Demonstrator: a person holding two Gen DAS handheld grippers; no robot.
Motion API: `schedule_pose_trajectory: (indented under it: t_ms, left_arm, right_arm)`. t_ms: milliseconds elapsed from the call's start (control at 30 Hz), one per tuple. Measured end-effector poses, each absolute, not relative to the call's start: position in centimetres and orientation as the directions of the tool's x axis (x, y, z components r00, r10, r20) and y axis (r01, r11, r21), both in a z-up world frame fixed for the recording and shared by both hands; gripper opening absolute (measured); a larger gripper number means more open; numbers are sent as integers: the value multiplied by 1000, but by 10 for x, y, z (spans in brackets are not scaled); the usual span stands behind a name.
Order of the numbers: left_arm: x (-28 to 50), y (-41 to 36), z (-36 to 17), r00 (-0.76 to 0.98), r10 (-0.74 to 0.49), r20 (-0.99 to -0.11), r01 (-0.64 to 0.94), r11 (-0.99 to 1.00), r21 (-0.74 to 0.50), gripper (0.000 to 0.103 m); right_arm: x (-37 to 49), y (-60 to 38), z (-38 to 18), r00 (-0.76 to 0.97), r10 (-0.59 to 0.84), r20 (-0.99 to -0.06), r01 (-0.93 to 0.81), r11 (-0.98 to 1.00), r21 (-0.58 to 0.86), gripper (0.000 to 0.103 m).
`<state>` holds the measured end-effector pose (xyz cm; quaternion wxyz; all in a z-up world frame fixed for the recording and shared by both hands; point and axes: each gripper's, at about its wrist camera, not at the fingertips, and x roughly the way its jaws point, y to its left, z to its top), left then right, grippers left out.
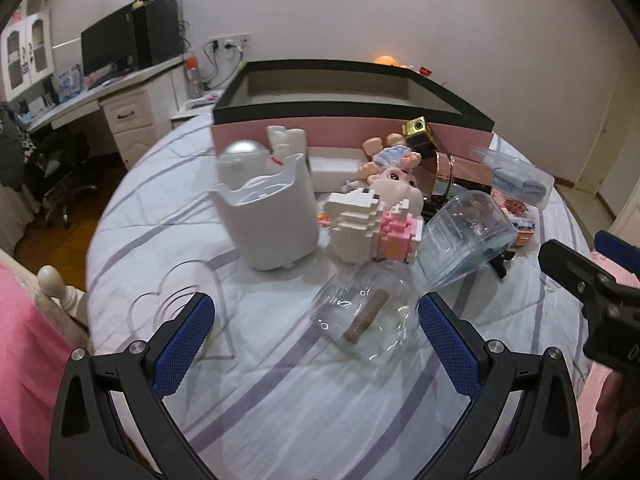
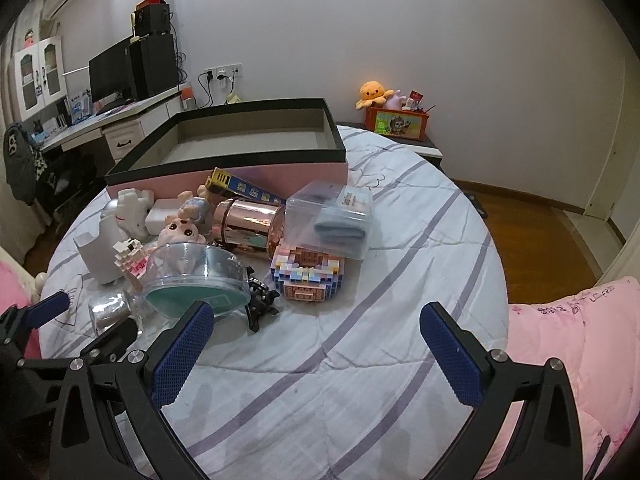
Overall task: Organize rigid objects
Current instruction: 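Grasp the clear glass jar with the left tool while the right tool grasps the clear teal-based bowl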
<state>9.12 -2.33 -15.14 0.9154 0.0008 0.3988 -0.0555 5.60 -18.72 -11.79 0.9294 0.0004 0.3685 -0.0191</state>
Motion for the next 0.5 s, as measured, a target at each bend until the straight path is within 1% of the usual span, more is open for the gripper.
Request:
schedule_pose_trajectory:
  t_ms: [67, 100, 167, 233, 267, 300, 500]
  left_arm:
    - [97, -27, -158, 656, -124, -745, 120, 991, -59, 96]
    - [99, -28, -161, 650, -131, -749, 128, 990, -63, 89]
    - [97, -29, -159, 661, -139, -738, 143, 988, -58, 82]
    - [95, -27, -157, 656, -195, -729, 178, 979, -102, 62]
    - [93, -26, -156, 653, -219, -725, 191, 974, -122, 56]
    - [92, -26, -156, 651, -230, -724, 199, 971, -130, 54]
    - [85, -19, -154, 655, -261, -709, 207, 965, -164, 54]
  right_arm:
    - [57, -188, -119, 726, -33, -687, 36, 999, -10, 103]
    - [57, -188, -120, 726, -31, -687, 35, 999, -8, 103]
    - [57, -188, -120, 725, -30, -688, 33, 999, -8, 103]
    - [57, -188, -120, 724, -25, -689, 29, 1000, -6, 103]
    - [57, -187, -120, 724, -22, -689, 26, 1000, -5, 103]
    - [58, -186, -121, 724, -20, -690, 23, 1000, -4, 103]
    - [61, -173, -121, 725, 18, -689, -21, 1000, 5, 103]
